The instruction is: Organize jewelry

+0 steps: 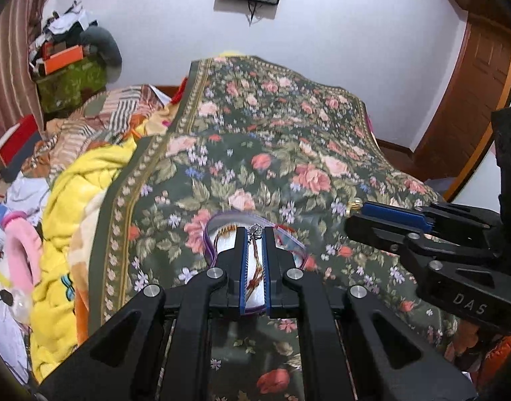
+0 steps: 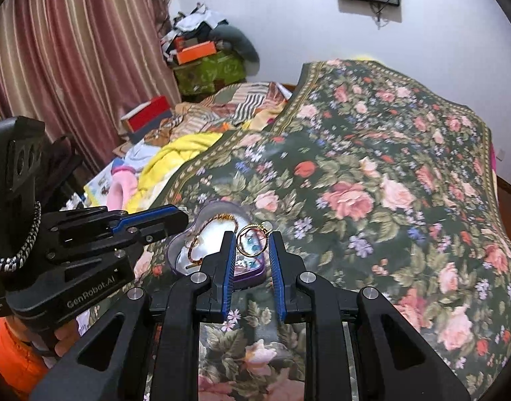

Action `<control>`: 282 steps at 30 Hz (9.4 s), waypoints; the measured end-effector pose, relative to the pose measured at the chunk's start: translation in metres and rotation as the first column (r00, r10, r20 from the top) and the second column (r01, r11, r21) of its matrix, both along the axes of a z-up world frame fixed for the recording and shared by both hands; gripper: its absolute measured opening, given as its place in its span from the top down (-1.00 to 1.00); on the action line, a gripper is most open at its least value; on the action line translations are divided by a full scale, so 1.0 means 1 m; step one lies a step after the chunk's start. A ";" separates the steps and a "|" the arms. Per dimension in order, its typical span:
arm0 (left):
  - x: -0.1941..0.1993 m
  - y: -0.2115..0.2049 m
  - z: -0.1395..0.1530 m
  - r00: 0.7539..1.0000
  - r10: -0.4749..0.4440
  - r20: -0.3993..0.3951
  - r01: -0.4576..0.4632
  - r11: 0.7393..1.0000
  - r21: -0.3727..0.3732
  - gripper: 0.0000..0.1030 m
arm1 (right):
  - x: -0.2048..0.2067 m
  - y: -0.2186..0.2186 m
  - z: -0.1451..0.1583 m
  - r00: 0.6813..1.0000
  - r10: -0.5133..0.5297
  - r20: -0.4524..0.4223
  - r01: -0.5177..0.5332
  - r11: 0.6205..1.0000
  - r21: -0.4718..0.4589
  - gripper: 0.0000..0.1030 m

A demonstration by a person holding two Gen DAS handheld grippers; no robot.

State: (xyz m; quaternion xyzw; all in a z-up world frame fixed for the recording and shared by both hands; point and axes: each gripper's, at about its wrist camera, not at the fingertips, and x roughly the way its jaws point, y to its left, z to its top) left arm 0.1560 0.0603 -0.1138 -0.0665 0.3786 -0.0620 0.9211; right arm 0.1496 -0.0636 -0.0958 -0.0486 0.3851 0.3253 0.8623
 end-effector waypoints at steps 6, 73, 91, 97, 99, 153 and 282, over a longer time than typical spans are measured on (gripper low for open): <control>0.005 0.002 -0.016 0.999 -0.010 -0.034 0.010 1.000 -0.004 0.88 | 0.003 0.012 -0.016 0.999 0.029 -0.038 -0.030 0.999 -0.026 0.65; 0.005 -0.080 -0.031 0.979 -0.184 -0.088 0.186 0.983 0.009 0.59 | 0.020 -0.089 -0.059 0.968 -0.204 -0.147 0.174 0.966 -0.191 0.31; 0.016 -0.093 -0.047 0.968 -0.209 -0.139 0.211 0.978 -0.006 0.48 | 0.026 -0.093 -0.066 0.961 -0.229 -0.157 0.207 0.968 -0.146 0.64; 0.028 -0.106 -0.047 0.966 -0.213 -0.146 0.218 0.976 0.024 0.36 | 0.005 -0.118 -0.036 0.956 -0.282 -0.085 0.277 0.959 -0.067 0.63; 0.033 -0.111 -0.048 0.965 -0.215 -0.150 0.223 0.974 0.036 0.36 | 0.002 -0.124 -0.030 0.953 -0.294 -0.069 0.290 0.955 -0.057 0.63; -0.016 -0.015 0.053 0.990 0.023 0.138 -0.034 0.996 0.077 0.84 | -0.019 -0.023 0.044 0.988 -0.103 0.115 0.097 0.994 0.059 0.63; -0.220 -0.014 0.181 0.807 0.138 0.574 -0.196 0.980 0.039 -0.94 | -0.195 -0.053 0.162 0.765 -0.362 0.533 0.243 0.928 0.281 -1.00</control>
